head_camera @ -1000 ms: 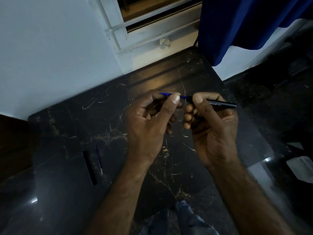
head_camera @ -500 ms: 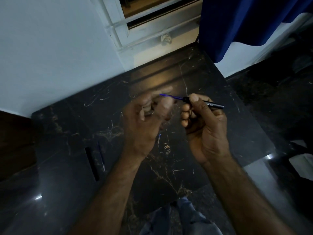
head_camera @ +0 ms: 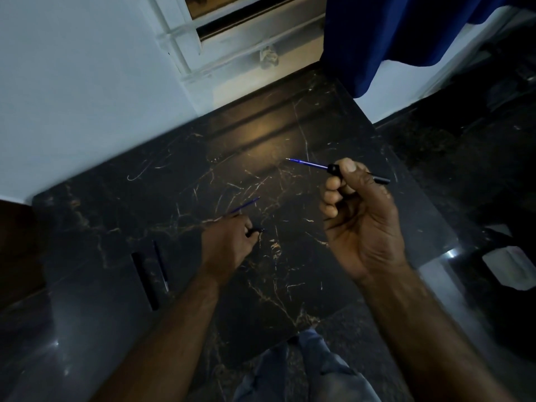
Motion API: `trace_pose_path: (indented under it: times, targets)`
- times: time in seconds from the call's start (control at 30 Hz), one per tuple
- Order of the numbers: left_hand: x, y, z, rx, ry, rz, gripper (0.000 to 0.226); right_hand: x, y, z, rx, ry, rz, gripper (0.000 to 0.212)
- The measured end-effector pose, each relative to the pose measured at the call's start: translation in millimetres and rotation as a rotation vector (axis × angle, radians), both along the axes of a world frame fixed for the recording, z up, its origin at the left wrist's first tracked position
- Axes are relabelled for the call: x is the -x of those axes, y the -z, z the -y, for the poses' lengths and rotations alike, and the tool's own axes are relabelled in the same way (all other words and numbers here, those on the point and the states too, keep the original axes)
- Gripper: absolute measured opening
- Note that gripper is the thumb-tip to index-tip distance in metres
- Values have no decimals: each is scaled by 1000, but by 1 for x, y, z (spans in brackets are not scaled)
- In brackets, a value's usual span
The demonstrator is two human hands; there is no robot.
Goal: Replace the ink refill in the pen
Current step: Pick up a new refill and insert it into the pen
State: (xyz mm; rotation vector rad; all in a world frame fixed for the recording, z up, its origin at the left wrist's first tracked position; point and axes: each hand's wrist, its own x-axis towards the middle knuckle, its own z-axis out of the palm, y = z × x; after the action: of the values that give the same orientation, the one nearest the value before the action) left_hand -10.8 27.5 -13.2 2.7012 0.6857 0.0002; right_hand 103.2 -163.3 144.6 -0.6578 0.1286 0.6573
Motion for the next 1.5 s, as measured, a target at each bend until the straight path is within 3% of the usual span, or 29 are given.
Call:
trace_pose_path:
  times: [0.3,0.47,0.53,0.63,0.7,0.8,1.03,1.5]
  targets:
    - [-10,9,-1,142,82,-101,10,0,-3,1,-6,-4,19,20]
    - [-12,-2,0,208,48,1,11,0,-5,2,-1,1,10,15]
    - [-20,-27,1,398,-164,191,9,0,-6,3,0,8,3,13]
    - [-31,-83,3,960,-595,571,20,0,-9,3,0,18,-3,11]
    - [-30,-122,6,1173,-642,762,20,0,-13,1,0,27,-1,9]
    - [-24,-169,22,1323,-516,893,9,2,-19,-5,22,38,35,10]
    - [-27,-216,49,1356,-332,1061,10,6,-44,-16,76,57,169,6]
    - [-27,-214,56,1256,-233,1052,12,8,-51,-14,144,58,276,8]
